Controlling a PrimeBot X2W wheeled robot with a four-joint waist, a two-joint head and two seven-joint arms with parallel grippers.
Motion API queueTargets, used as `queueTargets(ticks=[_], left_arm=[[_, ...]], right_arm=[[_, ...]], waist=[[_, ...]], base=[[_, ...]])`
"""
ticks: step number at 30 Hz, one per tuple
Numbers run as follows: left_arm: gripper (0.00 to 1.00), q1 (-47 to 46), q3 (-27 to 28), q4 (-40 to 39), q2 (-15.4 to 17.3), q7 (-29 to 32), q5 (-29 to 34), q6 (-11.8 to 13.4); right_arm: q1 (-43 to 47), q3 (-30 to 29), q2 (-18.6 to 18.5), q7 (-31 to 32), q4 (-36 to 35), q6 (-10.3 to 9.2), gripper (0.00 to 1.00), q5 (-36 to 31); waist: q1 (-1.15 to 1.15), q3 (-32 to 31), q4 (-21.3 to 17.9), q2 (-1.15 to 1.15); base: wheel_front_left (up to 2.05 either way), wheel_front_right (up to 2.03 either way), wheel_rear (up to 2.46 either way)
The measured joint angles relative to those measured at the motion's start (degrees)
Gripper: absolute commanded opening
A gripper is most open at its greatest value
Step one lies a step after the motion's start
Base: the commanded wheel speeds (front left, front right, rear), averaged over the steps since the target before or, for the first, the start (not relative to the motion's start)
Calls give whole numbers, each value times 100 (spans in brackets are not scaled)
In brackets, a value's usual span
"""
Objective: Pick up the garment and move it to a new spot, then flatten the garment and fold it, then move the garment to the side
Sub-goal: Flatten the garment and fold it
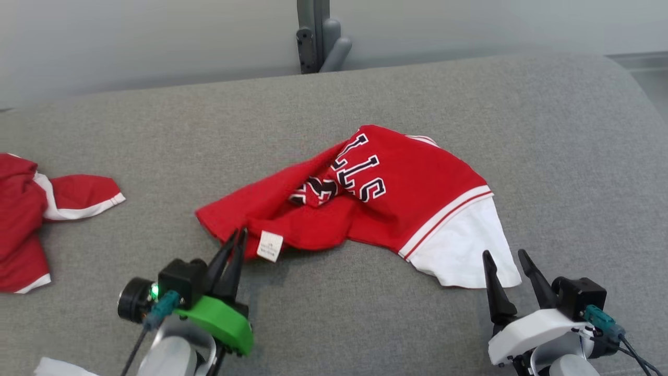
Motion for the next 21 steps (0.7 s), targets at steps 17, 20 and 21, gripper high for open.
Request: queueTargets(ticks=[17,20,21], left_arm=[[100,1540,778,151,-358,0,-82,41],[100,1486,901,165,-409,0,-19,40],[100,1430,921,174,-436,0,11,38]], right_arm=[[237,-66,2,-1,122,0,100,4],[241,-53,2,-1,133,0,100,-22],[241,-38,2,-1,133,0,100,-23]], waist=[[0,-630,320,0],[0,-642,304,0],[0,-639,293,0]], base=[[0,0,0],[0,0,0],[0,0,0]])
